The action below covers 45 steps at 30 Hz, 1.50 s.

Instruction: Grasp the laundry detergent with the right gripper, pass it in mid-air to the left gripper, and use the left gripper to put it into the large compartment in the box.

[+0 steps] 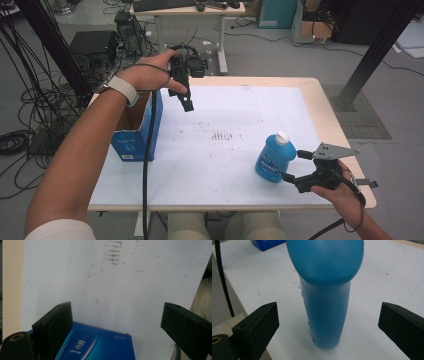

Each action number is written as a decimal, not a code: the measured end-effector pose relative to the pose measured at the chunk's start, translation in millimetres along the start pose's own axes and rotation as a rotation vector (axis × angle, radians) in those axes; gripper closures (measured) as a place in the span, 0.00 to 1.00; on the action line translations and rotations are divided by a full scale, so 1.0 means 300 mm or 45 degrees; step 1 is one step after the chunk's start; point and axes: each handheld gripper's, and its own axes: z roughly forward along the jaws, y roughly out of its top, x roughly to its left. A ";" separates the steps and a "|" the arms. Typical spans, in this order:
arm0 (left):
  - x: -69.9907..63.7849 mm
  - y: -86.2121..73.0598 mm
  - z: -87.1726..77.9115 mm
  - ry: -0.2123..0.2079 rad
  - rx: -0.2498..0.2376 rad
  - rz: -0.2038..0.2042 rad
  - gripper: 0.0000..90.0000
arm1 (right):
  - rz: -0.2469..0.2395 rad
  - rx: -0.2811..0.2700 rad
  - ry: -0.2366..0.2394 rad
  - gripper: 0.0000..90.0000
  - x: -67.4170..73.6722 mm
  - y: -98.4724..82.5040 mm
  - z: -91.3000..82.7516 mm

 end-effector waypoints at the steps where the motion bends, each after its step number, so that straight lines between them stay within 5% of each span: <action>1: 0.001 0.000 0.001 0.000 -0.006 0.002 0.12 | 0.000 0.000 0.001 0.04 0.000 0.000 0.000; 11: 0.007 0.004 0.002 -0.005 -0.001 0.033 0.12 | 0.003 0.004 0.003 0.04 -0.001 -0.001 0.000; 23: 0.005 -0.004 0.008 -0.005 -0.042 0.017 0.12 | -0.003 -0.001 0.000 0.04 0.001 0.001 0.000; 45: 0.002 -0.003 0.004 0.001 -0.004 -0.007 0.12 | 0.001 0.002 -0.002 0.05 0.001 -0.002 0.003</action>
